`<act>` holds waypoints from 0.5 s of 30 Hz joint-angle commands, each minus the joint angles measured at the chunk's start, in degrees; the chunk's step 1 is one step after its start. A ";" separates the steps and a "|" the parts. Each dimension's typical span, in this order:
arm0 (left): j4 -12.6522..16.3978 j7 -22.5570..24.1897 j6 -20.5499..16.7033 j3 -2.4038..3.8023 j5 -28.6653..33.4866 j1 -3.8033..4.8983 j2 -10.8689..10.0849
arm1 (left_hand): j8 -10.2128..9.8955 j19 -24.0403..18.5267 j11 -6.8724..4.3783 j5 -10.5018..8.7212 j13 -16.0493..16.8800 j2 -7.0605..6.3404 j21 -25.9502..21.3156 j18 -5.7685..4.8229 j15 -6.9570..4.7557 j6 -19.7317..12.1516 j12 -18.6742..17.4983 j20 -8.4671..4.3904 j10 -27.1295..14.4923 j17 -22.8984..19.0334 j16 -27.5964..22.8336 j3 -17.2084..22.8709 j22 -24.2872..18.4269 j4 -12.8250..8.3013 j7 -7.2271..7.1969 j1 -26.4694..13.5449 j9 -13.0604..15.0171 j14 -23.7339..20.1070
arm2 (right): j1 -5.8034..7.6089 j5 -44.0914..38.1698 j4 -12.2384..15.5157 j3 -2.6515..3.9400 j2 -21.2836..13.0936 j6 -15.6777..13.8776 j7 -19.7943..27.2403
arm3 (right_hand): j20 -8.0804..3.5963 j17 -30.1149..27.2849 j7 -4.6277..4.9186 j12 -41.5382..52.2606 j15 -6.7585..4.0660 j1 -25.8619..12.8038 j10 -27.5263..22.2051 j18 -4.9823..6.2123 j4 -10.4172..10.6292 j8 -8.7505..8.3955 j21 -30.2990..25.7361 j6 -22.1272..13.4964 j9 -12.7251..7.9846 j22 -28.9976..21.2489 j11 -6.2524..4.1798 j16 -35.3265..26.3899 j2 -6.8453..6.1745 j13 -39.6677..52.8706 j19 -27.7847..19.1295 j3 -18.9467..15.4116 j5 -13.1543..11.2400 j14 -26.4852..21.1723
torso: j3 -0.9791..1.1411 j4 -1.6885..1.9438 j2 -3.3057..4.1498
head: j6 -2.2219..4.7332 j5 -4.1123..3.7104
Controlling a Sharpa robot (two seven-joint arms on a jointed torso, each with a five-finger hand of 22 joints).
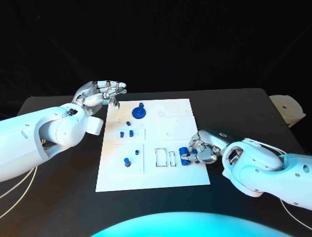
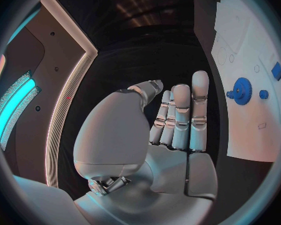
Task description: Assemble the parts on the task board
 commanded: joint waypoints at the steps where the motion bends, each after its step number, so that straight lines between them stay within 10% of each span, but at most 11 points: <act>1: 0.20 0.18 1.09 0.04 0.17 -0.04 0.04 | 0.26 -0.33 -0.03 0.25 0.09 -0.16 -0.33 0.75 0.19 -0.45 0.17 0.06 -0.55 -0.01 0.00 0.32 -0.08 -0.03 -0.08 -0.61 0.06 -0.34 | -0.13 -2.61 -0.32 -0.01 0.49 1.94 -1.66 | -0.46 6.99 -0.23 -0.18 -0.34 -1.00 0.20 -0.63 -0.01 0.43 0.39 -0.26 0.17 13.66 -0.11 0.37 0.21 2.47 4.76 -1.42 -0.89 4.55 | 0.00 -0.03 -0.03 | -0.04 -0.04; 15: 0.24 -0.12 1.30 0.04 0.13 -0.03 -0.12 | 0.31 -0.43 0.00 0.26 0.11 -0.15 -0.45 0.77 0.21 -0.49 0.24 0.09 -0.68 -0.13 0.00 0.31 -0.24 0.04 -0.07 -0.80 0.08 -0.40 | -1.61 -4.87 -1.95 -0.02 2.60 3.33 -2.30 | -0.46 7.29 -0.30 -0.30 -0.36 -0.26 0.26 -0.70 -0.17 0.92 0.78 -0.39 0.58 13.76 -0.15 0.45 1.48 2.91 4.83 -4.79 -1.17 4.58 | -0.02 0.02 0.00 | -0.29 -0.11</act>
